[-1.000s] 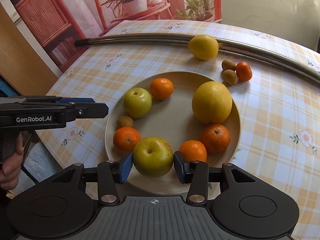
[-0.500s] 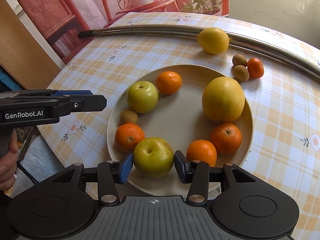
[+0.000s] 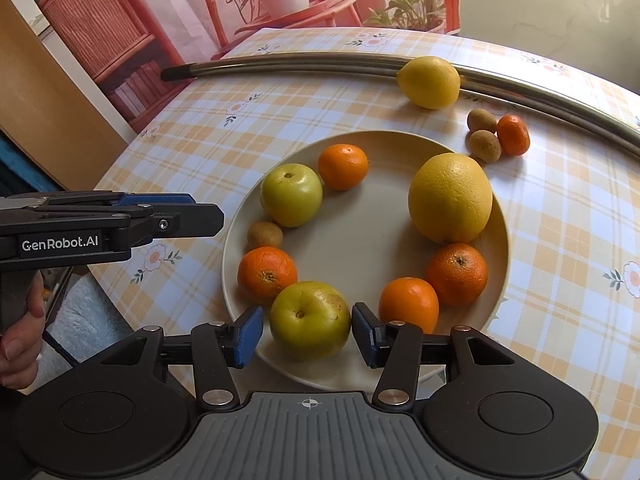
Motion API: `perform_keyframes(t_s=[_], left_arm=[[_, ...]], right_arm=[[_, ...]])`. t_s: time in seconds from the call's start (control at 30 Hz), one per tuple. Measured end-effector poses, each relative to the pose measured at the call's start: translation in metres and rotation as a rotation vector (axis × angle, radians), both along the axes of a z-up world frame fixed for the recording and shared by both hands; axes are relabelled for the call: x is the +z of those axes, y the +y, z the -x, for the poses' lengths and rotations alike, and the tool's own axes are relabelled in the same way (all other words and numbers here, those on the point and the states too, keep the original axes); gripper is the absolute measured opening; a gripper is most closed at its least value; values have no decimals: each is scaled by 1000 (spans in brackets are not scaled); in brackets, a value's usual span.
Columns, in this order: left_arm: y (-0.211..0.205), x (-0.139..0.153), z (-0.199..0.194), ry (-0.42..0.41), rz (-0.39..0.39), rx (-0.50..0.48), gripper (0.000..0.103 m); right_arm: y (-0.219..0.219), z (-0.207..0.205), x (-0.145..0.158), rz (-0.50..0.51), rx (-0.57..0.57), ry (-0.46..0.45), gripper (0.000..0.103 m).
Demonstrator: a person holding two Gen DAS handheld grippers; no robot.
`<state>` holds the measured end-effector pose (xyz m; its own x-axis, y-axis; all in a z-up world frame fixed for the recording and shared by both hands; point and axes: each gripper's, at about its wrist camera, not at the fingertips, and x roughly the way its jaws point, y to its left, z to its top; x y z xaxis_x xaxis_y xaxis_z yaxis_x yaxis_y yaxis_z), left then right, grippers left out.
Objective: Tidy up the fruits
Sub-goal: 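Lower the green apple into the plate and open the right tool, then grasp a mandarin on the table with the right tool while the left tool reaches a kiwi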
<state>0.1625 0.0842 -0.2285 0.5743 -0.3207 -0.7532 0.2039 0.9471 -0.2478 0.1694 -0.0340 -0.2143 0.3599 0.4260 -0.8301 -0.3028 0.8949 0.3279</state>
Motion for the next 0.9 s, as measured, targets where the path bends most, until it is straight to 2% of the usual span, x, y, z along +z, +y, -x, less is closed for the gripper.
perform_keyframes(t_s=[0.47,0.9], left_arm=[[1,4,-1,-13,-5,10,41],[-1,22,-16,-53,1,10,41]], right_arm=[[-15,2,16,-29,-62,-93,47],[-64,-10,38,-41,-226,-203,47]])
